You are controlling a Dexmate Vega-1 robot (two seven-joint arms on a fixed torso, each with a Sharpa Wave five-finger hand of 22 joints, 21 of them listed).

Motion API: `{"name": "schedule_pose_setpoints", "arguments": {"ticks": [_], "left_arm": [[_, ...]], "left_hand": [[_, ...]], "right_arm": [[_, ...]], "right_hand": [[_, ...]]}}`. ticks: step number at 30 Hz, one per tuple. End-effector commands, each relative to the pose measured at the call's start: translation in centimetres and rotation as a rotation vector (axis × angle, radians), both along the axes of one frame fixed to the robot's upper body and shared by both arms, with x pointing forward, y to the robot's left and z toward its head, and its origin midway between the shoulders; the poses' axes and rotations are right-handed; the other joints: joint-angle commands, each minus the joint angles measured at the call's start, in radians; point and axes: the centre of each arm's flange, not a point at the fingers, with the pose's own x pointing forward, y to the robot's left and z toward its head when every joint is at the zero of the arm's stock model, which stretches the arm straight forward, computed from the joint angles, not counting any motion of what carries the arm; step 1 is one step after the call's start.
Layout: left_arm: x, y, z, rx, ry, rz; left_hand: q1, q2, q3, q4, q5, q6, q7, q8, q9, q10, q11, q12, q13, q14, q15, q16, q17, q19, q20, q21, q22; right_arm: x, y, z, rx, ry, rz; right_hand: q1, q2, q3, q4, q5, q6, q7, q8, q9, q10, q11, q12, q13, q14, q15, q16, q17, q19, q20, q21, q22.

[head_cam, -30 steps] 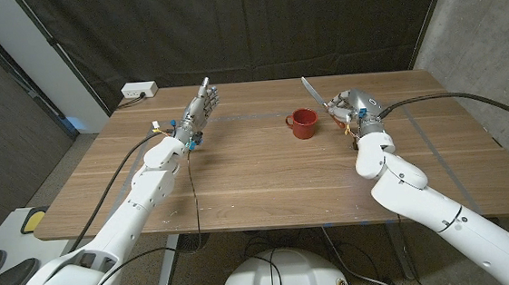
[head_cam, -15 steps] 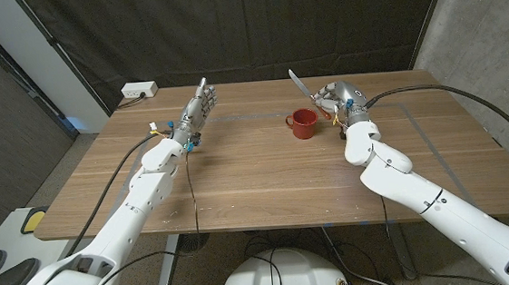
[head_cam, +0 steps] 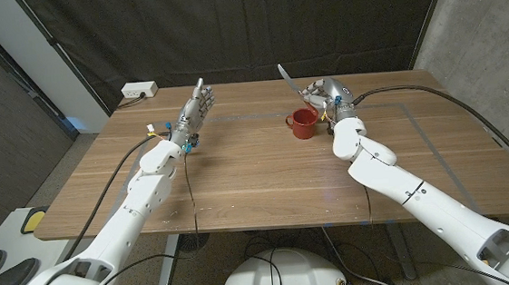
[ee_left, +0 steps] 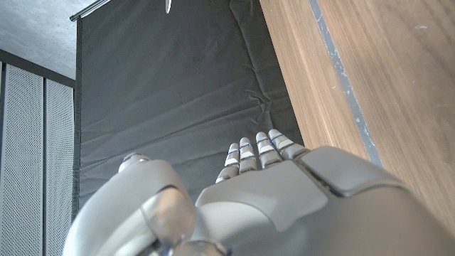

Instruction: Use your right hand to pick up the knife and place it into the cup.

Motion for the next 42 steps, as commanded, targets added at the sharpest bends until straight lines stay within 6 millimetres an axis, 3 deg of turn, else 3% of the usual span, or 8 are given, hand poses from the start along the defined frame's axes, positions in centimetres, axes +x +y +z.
{"name": "schedule_pose_setpoints", "arguments": {"ticks": [1, 9, 25, 42], "left_arm": [[-0.2, 0.3, -0.4, -0.001, 0.006, 0.003], [-0.3, 0.2, -0.4, -0.004, 0.002, 0.002], [-0.8, 0.0, -0.2, 0.005, 0.001, 0.009], [-1.1, 0.0, -0.2, 0.015, -0.001, 0.011]], "left_hand": [[0.002, 0.008, -0.009, -0.001, -0.002, -0.002, -0.005, -0.001, 0.003, -0.002, -0.004, -0.001, 0.002, -0.001, -0.002, -0.002, 0.004, -0.008, 0.000, -0.001, 0.005], [0.002, 0.008, -0.010, -0.001, -0.003, -0.002, -0.005, -0.001, 0.003, -0.003, -0.004, -0.001, 0.002, -0.002, 0.000, -0.002, 0.004, -0.009, 0.000, -0.001, 0.005], [0.003, 0.010, -0.013, -0.001, -0.003, -0.001, -0.004, -0.001, 0.003, -0.002, -0.002, -0.001, 0.002, -0.003, -0.001, -0.003, 0.003, -0.010, 0.001, -0.002, 0.005], [0.003, 0.011, -0.015, -0.001, -0.004, 0.000, -0.005, -0.001, 0.003, -0.002, -0.004, -0.001, 0.002, -0.002, -0.001, -0.002, 0.003, -0.011, 0.001, -0.002, 0.005]], "right_arm": [[1.7, 1.7, 0.2, 0.017, -0.005, 0.039], [2.7, 1.9, -0.4, 0.023, 0.004, 0.035], [4.0, 1.8, -2.6, 0.067, -0.004, 0.037], [4.7, 1.4, -3.7, 0.058, 0.024, 0.022]], "right_hand": [[0.029, 0.041, 0.009, 0.009, 0.004, 0.019, -0.029, 0.006, 0.001, -0.002, -0.005, -0.005, 0.004, -0.008, -0.080, -0.002, 0.000, -0.009, 0.000, -0.004, 0.002], [0.025, 0.041, 0.008, 0.011, 0.004, 0.019, -0.030, 0.005, -0.001, -0.014, -0.004, -0.015, 0.002, -0.037, -0.076, -0.008, 0.002, -0.015, -0.003, -0.005, 0.003], [0.025, 0.047, 0.008, 0.012, 0.004, 0.017, -0.030, 0.003, -0.003, -0.017, -0.004, -0.017, 0.005, -0.042, -0.081, -0.003, 0.006, -0.021, -0.007, -0.006, 0.004], [0.024, 0.050, 0.006, 0.014, 0.004, 0.016, -0.030, 0.002, -0.005, -0.024, -0.004, -0.020, 0.007, -0.045, -0.083, 0.001, 0.009, -0.029, -0.010, -0.007, 0.004]]}}
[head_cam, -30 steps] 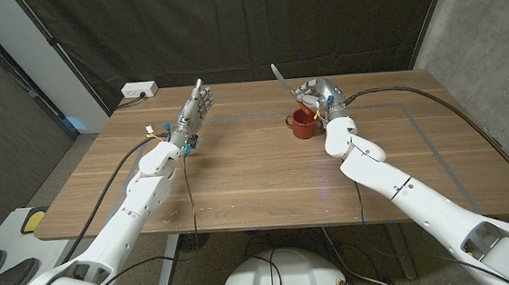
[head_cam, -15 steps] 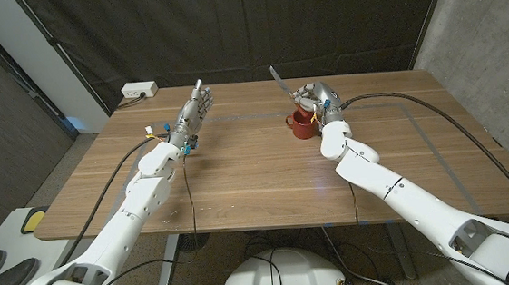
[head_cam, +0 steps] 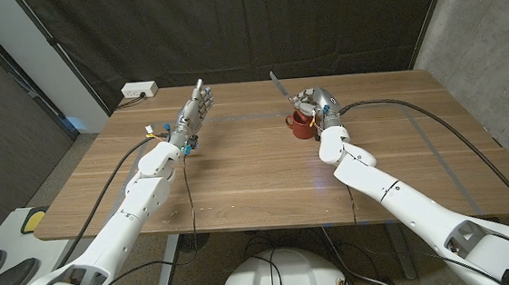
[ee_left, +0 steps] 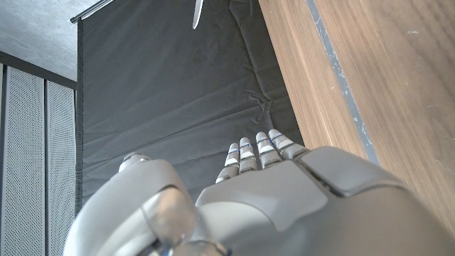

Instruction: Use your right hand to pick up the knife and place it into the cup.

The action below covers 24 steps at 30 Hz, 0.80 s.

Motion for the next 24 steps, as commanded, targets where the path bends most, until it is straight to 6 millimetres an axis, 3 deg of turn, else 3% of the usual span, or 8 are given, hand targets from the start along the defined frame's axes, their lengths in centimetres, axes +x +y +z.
{"name": "schedule_pose_setpoints", "arguments": {"ticks": [1, 18, 24], "left_arm": [[-0.3, 0.0, 0.0, 0.007, -0.001, 0.005], [-0.1, 0.2, -0.1, 0.009, 0.005, 0.000], [0.1, 0.1, 0.0, 0.012, 0.007, -0.006]], "left_hand": [[0.008, -0.002, -0.009, -0.002, -0.004, 0.000, -0.006, -0.001, 0.003, -0.002, -0.004, -0.001, 0.002, -0.002, -0.001, -0.002, 0.003, -0.005, -0.004, -0.002, 0.005], [0.009, -0.001, -0.011, -0.003, -0.004, 0.002, -0.006, 0.000, 0.003, -0.002, -0.004, 0.000, 0.002, -0.003, -0.002, -0.002, 0.003, -0.005, -0.004, -0.002, 0.005], [0.009, -0.001, -0.012, -0.003, -0.004, 0.001, -0.007, 0.000, 0.003, -0.002, -0.005, -0.001, 0.002, -0.002, -0.002, -0.002, 0.003, -0.005, -0.004, -0.002, 0.005]], "right_arm": [[0.4, -0.3, -0.8, 0.002, 0.010, -0.009], [0.2, -0.5, -2.0, -0.002, 0.046, -0.019], [0.2, -0.6, -2.2, 0.004, 0.059, -0.026]], "right_hand": [[0.029, 0.038, 0.006, 0.013, 0.007, 0.022, -0.025, 0.002, 0.004, -0.001, 0.000, -0.003, 0.002, -0.004, -0.099, 0.005, 0.002, -0.008, 0.000, 0.000, 0.004], [0.021, 0.048, 0.007, 0.019, 0.010, -0.002, -0.026, -0.011, -0.001, -0.040, 0.000, -0.023, 0.001, -0.016, -0.092, 0.006, 0.004, -0.021, 0.010, -0.001, 0.005], [0.010, 0.044, 0.002, 0.021, 0.013, -0.033, -0.027, -0.026, -0.007, -0.081, 0.000, -0.042, 0.001, -0.037, -0.082, 0.003, 0.004, -0.028, 0.019, 0.000, 0.005]]}}
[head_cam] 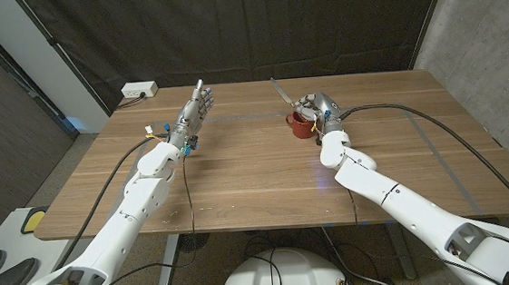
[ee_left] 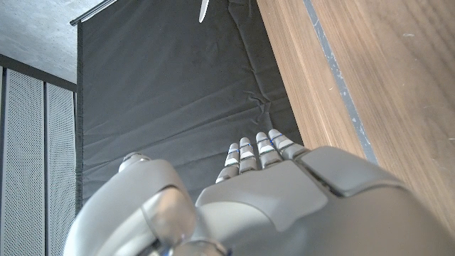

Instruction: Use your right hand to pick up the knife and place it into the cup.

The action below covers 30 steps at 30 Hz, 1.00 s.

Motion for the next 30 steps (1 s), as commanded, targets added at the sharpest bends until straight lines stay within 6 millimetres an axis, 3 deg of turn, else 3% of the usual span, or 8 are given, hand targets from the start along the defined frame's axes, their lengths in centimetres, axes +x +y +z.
{"name": "schedule_pose_setpoints", "arguments": {"ticks": [1, 30], "left_arm": [[0.4, 0.1, 0.1, 0.005, 0.005, -0.007], [0.9, 0.2, 0.5, 0.006, -0.002, -0.019]], "left_hand": [[0.001, 0.007, -0.008, 0.002, 0.000, 0.001, -0.007, 0.000, 0.003, -0.002, -0.005, 0.000, 0.002, -0.002, -0.002, -0.002, 0.003, -0.005, -0.004, -0.002, 0.005], [0.002, 0.010, -0.013, 0.001, -0.001, 0.003, -0.007, 0.000, 0.003, -0.002, -0.005, -0.001, 0.002, -0.002, -0.002, -0.002, 0.003, -0.006, -0.004, -0.002, 0.005]], "right_arm": [[-0.1, -0.2, -0.8, 0.002, 0.029, -0.009], [-2.2, 0.4, -1.0, -0.035, -0.038, -0.033]], "right_hand": [[0.011, 0.019, 0.009, 0.014, 0.009, -0.016, -0.007, -0.014, 0.000, -0.023, -0.001, -0.010, 0.002, -0.011, -0.083, 0.005, 0.005, -0.003, 0.006, 0.000, 0.006], [-0.038, 0.004, -0.004, 0.028, 0.020, -0.072, -0.006, -0.042, -0.008, -0.075, 0.006, -0.037, 0.001, -0.038, -0.078, 0.006, 0.005, -0.012, 0.030, 0.001, 0.005]]}}
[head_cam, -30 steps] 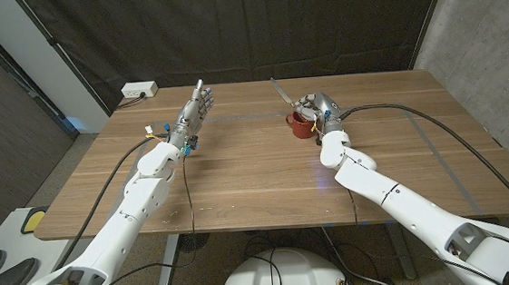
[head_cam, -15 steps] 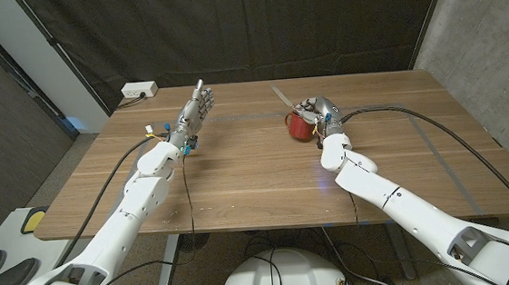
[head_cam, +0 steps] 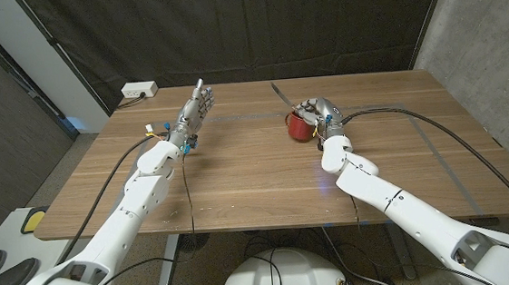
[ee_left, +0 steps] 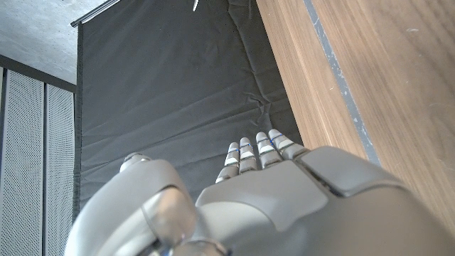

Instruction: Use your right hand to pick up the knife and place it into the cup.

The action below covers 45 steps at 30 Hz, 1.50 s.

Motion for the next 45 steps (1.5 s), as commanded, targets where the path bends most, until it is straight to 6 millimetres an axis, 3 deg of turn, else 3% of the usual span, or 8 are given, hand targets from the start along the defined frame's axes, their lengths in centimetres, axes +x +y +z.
{"name": "schedule_pose_setpoints", "arguments": {"ticks": [1, 16, 27, 38, 41, 45], "left_arm": [[0.4, 0.1, 0.1, -0.003, 0.002, -0.004], [0.5, 0.3, 0.0, -0.003, 0.006, -0.006], [0.5, 0.3, 0.1, 0.002, 0.004, -0.005], [0.4, 0.4, 0.1, 0.005, 0.006, -0.003], [0.4, 0.4, 0.2, 0.005, 0.005, -0.002], [0.3, 0.3, 0.2, 0.009, 0.006, -0.002]], "left_hand": [[0.008, -0.001, -0.006, 0.003, -0.001, -0.002, -0.002, 0.000, 0.003, -0.003, -0.004, -0.001, 0.002, -0.002, -0.002, -0.002, 0.003, -0.006, -0.004, -0.002, 0.005], [0.009, 0.001, -0.008, 0.002, -0.001, -0.002, -0.003, 0.000, 0.003, -0.002, -0.006, -0.001, 0.002, -0.002, -0.001, -0.002, 0.003, -0.006, -0.004, -0.002, 0.005], [0.009, 0.002, -0.010, 0.002, -0.001, -0.001, -0.002, 0.000, 0.003, -0.002, -0.005, -0.001, 0.002, -0.002, -0.001, -0.002, 0.003, -0.006, -0.005, -0.002, 0.005], [0.010, 0.003, -0.011, 0.002, -0.002, -0.001, -0.002, 0.000, 0.003, -0.002, -0.007, 0.000, 0.002, -0.002, -0.001, -0.002, 0.003, -0.006, -0.004, -0.002, 0.005], [0.010, 0.003, -0.012, 0.002, -0.002, -0.001, -0.002, 0.000, 0.003, -0.002, -0.006, 0.000, 0.002, -0.002, -0.002, -0.002, 0.003, -0.006, -0.004, -0.002, 0.005], [0.010, 0.003, -0.012, 0.002, -0.002, -0.001, -0.002, 0.000, 0.003, -0.003, -0.005, -0.001, 0.002, -0.002, -0.002, -0.002, 0.003, -0.006, -0.004, -0.002, 0.005]], "right_arm": [[-1.3, 0.4, 0.2, -0.037, -0.070, -0.035], [-1.7, 0.7, -0.4, -0.047, -0.065, -0.041], [-1.8, 0.9, -1.1, -0.045, -0.042, -0.034], [-1.6, 0.9, -2.0, -0.033, -0.019, -0.029], [-1.6, 0.8, -2.0, -0.031, -0.011, -0.030], [-1.8, 0.7, -1.9, -0.029, -0.016, -0.030]], "right_hand": [[-0.012, -0.002, 0.003, 0.004, 0.009, -0.007, 0.002, -0.005, 0.003, -0.009, -0.003, -0.007, 0.001, -0.007, -0.088, 0.000, 0.002, 0.000, 0.010, 0.001, 0.004], [-0.018, -0.003, 0.004, 0.004, 0.012, -0.016, 0.001, -0.008, 0.004, -0.016, -0.003, -0.011, 0.000, -0.017, -0.093, -0.001, 0.002, -0.005, 0.014, 0.000, 0.004], [-0.037, -0.014, 0.000, 0.006, 0.014, -0.035, 0.002, -0.016, 0.006, -0.034, -0.002, -0.020, -0.001, -0.034, -0.071, -0.003, 0.003, -0.014, 0.023, -0.002, 0.003], [-0.045, -0.016, 0.000, 0.007, 0.014, -0.043, 0.002, -0.019, 0.008, -0.042, -0.002, -0.023, -0.001, -0.039, -0.074, -0.002, 0.004, -0.018, 0.026, -0.003, 0.003], [-0.053, -0.018, 0.001, 0.007, 0.015, -0.055, 0.002, -0.024, 0.010, -0.077, 0.000, -0.037, -0.002, -0.056, -0.069, -0.004, 0.005, -0.020, 0.029, -0.003, 0.003], [-0.079, -0.028, -0.002, 0.009, 0.014, -0.114, 0.004, -0.049, 0.013, -0.151, 0.006, -0.066, -0.003, -0.102, -0.047, -0.008, 0.007, -0.030, 0.037, -0.004, 0.002]]}}
